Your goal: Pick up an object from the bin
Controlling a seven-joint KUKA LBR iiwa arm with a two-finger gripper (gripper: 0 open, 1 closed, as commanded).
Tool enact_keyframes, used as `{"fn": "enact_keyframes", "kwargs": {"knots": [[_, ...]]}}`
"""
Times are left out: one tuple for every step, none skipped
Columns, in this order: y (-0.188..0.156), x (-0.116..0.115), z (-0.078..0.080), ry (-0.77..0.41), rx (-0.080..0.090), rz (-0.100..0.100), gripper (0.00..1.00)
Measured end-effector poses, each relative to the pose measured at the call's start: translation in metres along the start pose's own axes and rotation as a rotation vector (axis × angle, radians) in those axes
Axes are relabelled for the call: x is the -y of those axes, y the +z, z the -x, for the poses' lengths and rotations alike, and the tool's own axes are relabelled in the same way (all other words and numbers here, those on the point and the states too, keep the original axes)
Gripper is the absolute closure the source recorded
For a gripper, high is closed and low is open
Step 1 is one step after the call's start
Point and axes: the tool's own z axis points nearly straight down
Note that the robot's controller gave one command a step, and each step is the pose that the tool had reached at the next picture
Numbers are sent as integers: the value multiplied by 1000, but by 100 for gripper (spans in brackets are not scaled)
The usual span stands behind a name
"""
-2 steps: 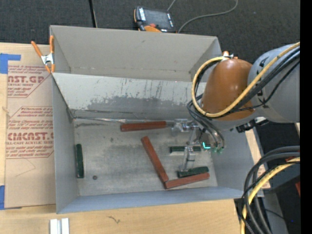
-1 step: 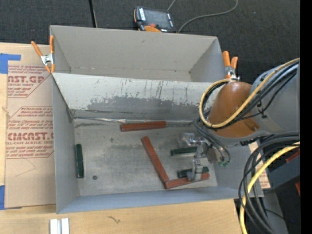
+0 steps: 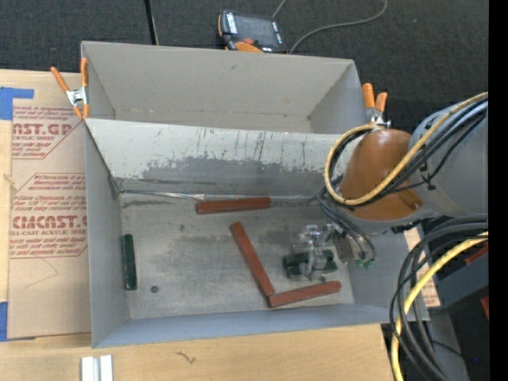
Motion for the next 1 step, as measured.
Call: {"fn": "enact_keyframes", "kwargs": {"knots": [[-124, 0, 4, 40, 12, -1, 100]]}}
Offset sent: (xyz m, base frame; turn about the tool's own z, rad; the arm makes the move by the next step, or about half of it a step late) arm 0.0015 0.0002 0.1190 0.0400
